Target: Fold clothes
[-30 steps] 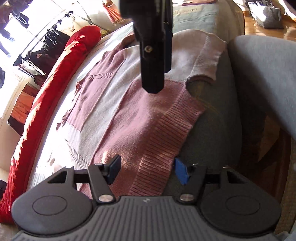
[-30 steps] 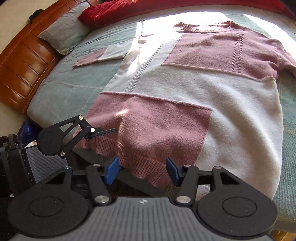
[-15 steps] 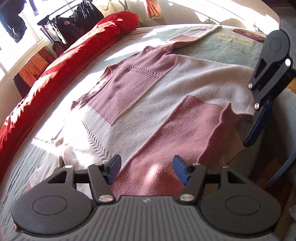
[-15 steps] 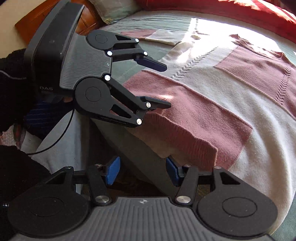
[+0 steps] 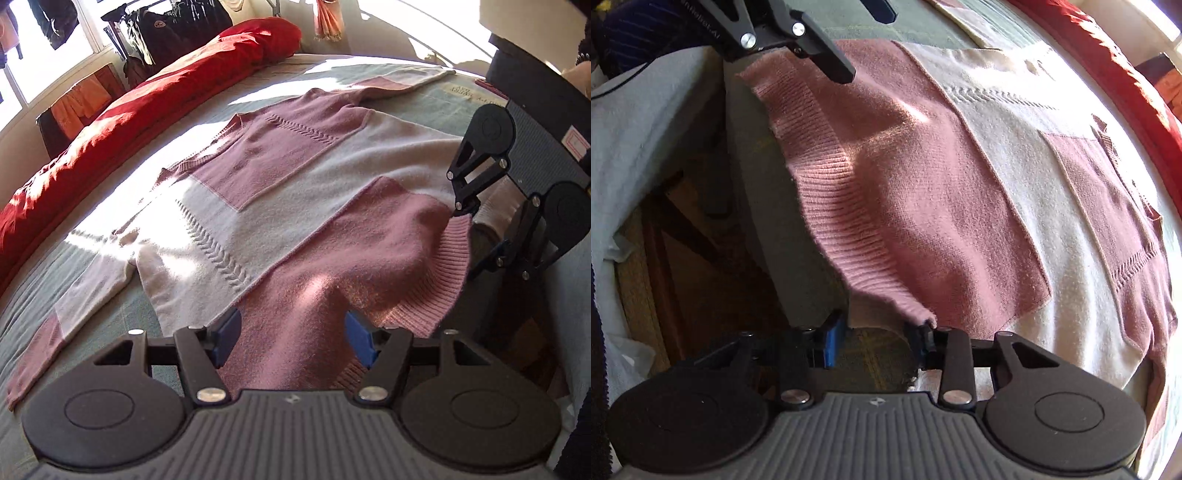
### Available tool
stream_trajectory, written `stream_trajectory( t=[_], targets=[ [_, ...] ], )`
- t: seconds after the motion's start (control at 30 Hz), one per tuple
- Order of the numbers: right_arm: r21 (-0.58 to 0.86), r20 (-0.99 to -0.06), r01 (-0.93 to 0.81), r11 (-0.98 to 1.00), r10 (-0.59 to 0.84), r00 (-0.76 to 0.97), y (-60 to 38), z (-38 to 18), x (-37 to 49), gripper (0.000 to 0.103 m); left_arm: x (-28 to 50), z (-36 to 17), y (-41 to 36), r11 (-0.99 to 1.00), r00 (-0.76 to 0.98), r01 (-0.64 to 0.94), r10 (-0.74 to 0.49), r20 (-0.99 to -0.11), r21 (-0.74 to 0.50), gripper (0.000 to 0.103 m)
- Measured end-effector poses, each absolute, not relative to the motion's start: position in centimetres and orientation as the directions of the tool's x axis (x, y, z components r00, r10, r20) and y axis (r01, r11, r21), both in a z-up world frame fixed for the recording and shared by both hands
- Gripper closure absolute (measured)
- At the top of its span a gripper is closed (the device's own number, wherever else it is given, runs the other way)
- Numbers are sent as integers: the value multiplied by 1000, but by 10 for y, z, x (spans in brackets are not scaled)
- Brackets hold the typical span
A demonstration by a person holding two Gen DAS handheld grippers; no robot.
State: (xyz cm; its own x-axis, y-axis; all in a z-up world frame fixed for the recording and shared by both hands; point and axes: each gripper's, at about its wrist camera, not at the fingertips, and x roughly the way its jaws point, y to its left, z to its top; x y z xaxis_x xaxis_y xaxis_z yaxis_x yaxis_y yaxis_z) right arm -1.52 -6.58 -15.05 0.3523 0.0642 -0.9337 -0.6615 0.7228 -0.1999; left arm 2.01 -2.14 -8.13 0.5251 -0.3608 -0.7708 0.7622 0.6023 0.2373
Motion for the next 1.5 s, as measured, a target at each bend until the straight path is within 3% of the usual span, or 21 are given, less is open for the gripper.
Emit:
stream_trajectory(
  t=[0.07,0.1,0.27,0.43,0.57,0.67,0.83,0.93,1.03,1.23,1.3,1.5],
  targets=[
    [-204,-927,-650,732,70,369,-68,-146,-17,80,17,-81,-21,601,520,765,-367,-771,231,39],
    [-204,-923,-642,739,74,378,-69,-142,-17,96,14,-80,-21,590,516,773,-372,-772,232,39],
    [-144,-919,-622,769,129,372,-82,-118,-21,99,-4,-77,-18,507,496,817,-378,-782,274,39],
    [8,-952,-644,765,204,230,-99,-96,-31,103,-20,-83,-12,406,472,855,-351,-809,323,38],
    [2,-971,-655,755,158,180,-103,-94,-36,98,-17,-93,-8,412,457,856,-318,-831,314,38],
    [-18,-962,-627,779,158,224,-103,-88,-30,90,0,-92,2,547,438,809,-319,-840,214,38],
    [-9,-926,-575,818,210,313,-101,-81,-9,84,40,-82,49,845,416,517,-386,-823,-134,39],
    [7,-907,-559,829,241,346,-97,-78,-4,83,54,-93,74,911,416,352,-358,-836,-215,40],
    [14,-894,-546,838,255,368,-96,-73,-2,80,61,-111,86,944,379,264,-289,-879,-196,42],
    [31,-883,-505,863,260,390,-105,-70,0,79,63,-132,85,947,324,230,-293,-899,-225,45],
    [53,-877,-486,872,274,395,-108,-70,3,79,64,-130,77,949,324,254,-267,-907,-189,73],
    [93,-851,-467,879,314,422,-99,-73,16,79,68,-84,62,919,370,386,-236,-898,-83,73]
  ],
)
